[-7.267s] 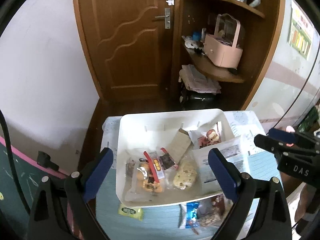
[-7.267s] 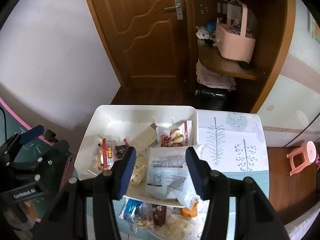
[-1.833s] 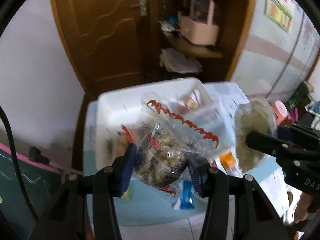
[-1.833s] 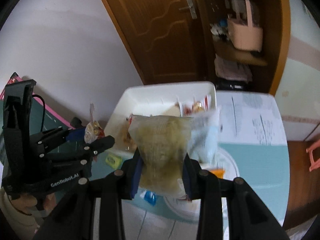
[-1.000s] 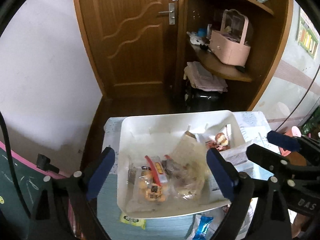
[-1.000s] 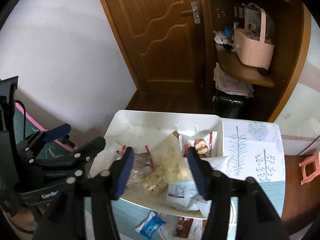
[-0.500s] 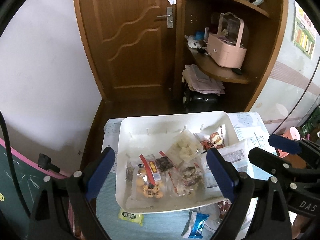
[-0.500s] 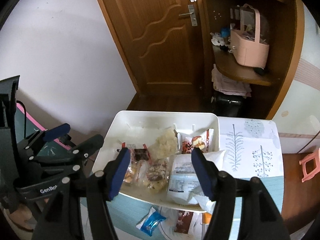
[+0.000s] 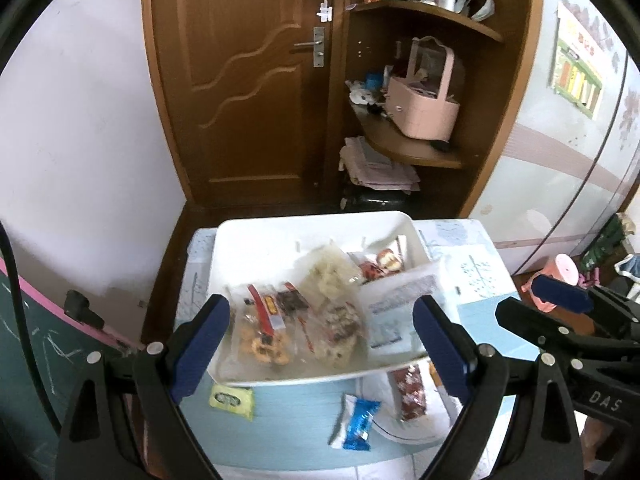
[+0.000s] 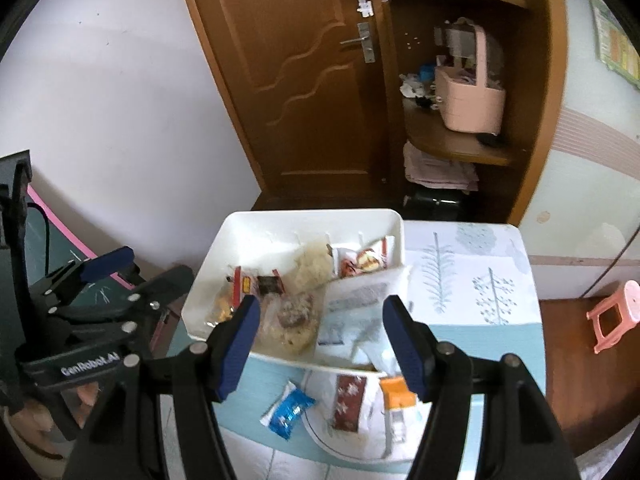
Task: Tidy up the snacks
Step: 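Grasp the blue candy with left tool while right tool grasps the orange-topped bar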
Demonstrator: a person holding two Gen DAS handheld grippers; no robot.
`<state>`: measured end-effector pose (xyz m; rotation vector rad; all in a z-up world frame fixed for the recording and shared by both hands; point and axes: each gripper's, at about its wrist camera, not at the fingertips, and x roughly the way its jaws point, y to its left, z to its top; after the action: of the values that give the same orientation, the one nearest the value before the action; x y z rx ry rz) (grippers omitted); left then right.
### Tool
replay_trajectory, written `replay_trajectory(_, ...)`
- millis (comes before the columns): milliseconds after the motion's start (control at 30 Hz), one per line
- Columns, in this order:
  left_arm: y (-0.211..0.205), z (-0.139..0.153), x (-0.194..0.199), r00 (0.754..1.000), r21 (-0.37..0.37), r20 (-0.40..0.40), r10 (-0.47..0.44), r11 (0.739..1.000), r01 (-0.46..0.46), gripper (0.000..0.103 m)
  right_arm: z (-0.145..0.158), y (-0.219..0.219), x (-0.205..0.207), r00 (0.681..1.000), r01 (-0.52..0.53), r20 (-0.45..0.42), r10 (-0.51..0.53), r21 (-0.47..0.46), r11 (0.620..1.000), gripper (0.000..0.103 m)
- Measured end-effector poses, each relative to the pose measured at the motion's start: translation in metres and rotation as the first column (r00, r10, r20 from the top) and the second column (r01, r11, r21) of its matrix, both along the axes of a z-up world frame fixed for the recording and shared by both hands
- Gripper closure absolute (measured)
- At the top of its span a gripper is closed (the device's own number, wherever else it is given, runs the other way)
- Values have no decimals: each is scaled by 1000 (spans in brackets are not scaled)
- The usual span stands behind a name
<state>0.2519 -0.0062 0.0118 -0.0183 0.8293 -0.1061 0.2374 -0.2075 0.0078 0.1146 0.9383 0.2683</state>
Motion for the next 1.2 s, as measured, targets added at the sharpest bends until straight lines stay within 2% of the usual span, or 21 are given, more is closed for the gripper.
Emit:
replay_trajectory(133,-7,-9,-22,1000,-24,-4,-18,1000,18,11,-10,-14,-22,1000,20,-13,-20,-19,1000,39)
replay_trajectory(267,-17,-25,-40,999,-29,-23,-44,999,44,11,-35,-33,-42,997,48,-66,-49,-17,999,39)
replay_trajectory(600,-44,-101,-68,982,-19,-156,-102,995,100,11,-117,-60,-71,961,108,-251,-115,-42,993,39)
replay_trajectory(900,-53,-161,-64,964,1,-243,-110,993,114,11,-164,-55,-72,936,91,-333,-113,-81,993,39)
replay_trajectory(1200,-43,-205,-38,951,-11,-304,-52,999,51,11,-197,-48,-53,926,80,-358,-123,-134,988,39)
